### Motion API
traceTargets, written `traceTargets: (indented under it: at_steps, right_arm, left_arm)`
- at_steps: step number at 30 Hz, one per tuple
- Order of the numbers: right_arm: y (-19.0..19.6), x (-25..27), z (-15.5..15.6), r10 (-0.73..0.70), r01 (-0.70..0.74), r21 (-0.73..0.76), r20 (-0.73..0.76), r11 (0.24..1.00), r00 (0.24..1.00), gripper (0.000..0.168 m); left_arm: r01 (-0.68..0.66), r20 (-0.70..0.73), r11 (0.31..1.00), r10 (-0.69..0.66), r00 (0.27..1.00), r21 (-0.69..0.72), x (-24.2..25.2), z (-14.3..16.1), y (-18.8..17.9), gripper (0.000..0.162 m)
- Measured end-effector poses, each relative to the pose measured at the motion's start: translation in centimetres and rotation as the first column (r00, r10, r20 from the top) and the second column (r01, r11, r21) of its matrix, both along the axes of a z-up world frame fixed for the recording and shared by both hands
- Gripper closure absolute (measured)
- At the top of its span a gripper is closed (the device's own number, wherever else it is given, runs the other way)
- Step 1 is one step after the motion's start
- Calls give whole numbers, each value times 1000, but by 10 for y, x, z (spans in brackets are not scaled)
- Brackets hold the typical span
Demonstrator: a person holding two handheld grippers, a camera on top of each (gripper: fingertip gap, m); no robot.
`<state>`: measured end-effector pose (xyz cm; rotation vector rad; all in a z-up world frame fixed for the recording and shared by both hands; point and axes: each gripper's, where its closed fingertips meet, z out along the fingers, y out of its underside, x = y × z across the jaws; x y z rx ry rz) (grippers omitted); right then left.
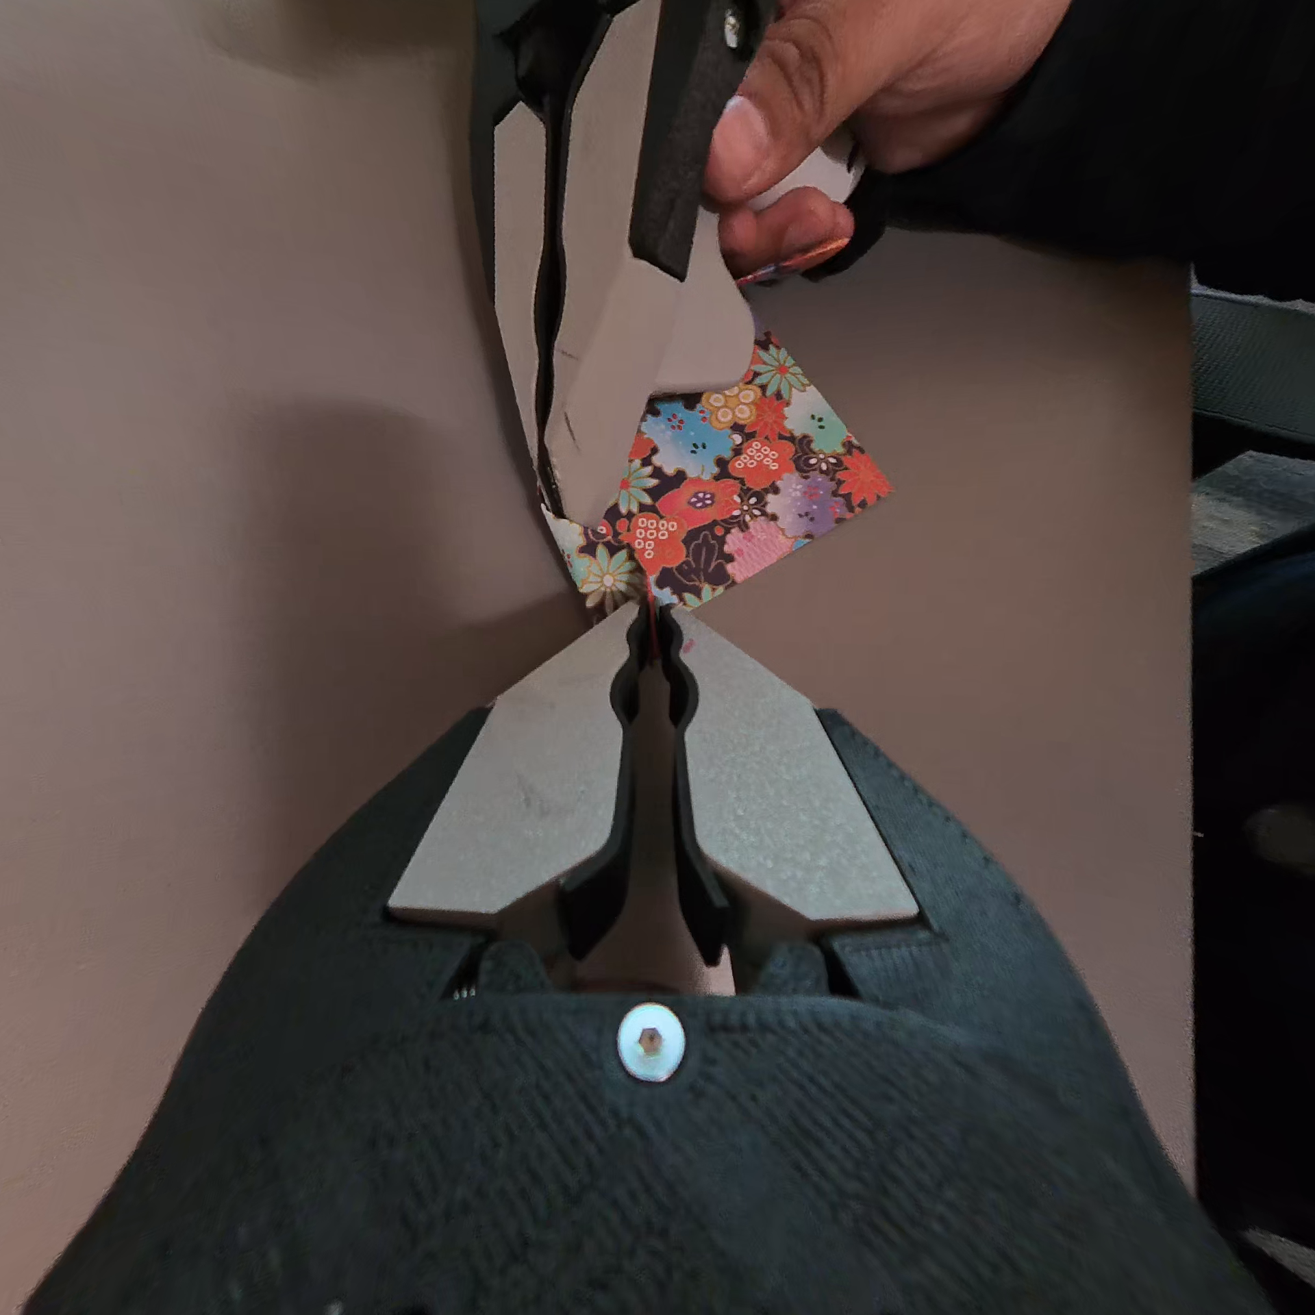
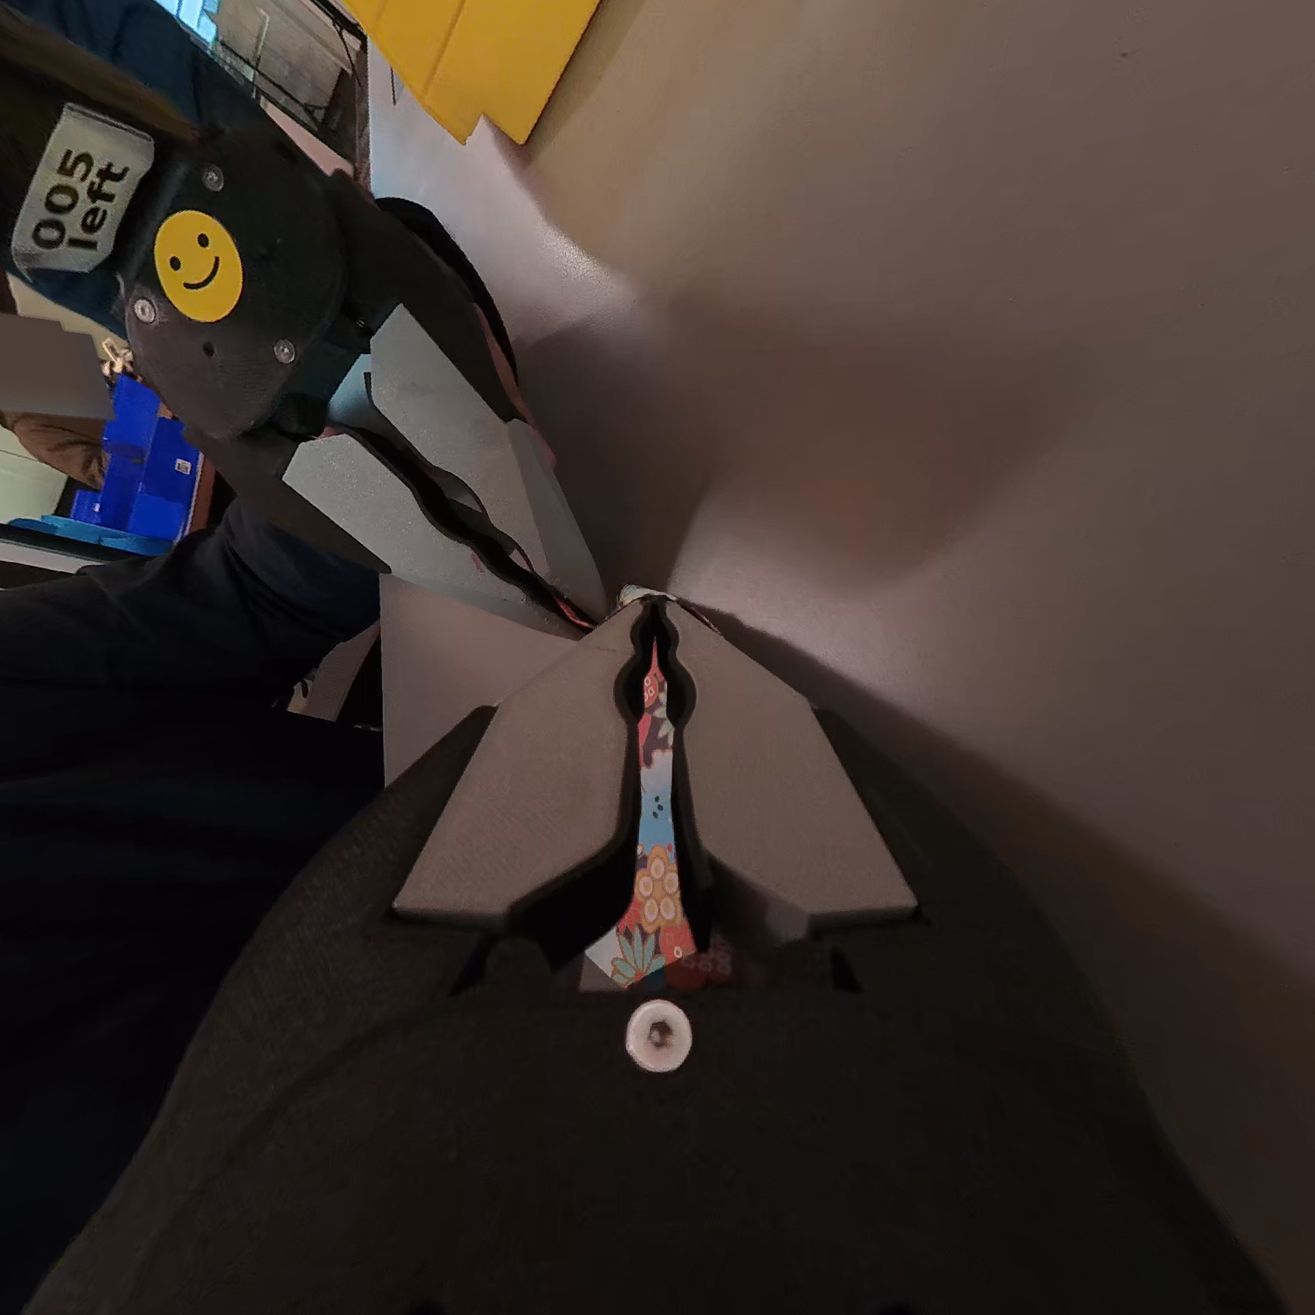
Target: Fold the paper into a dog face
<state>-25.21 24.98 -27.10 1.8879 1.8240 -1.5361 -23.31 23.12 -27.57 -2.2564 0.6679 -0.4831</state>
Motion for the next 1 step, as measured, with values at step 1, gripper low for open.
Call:
traceTargets:
  at_steps: [1]
  right_arm:
    - [0, 0, 0, -2, 2, -5, 1, 1000, 1000, 168]
  left_arm:
    - [5, -17, 1000, -4, 1000, 11, 0, 0, 0, 162]
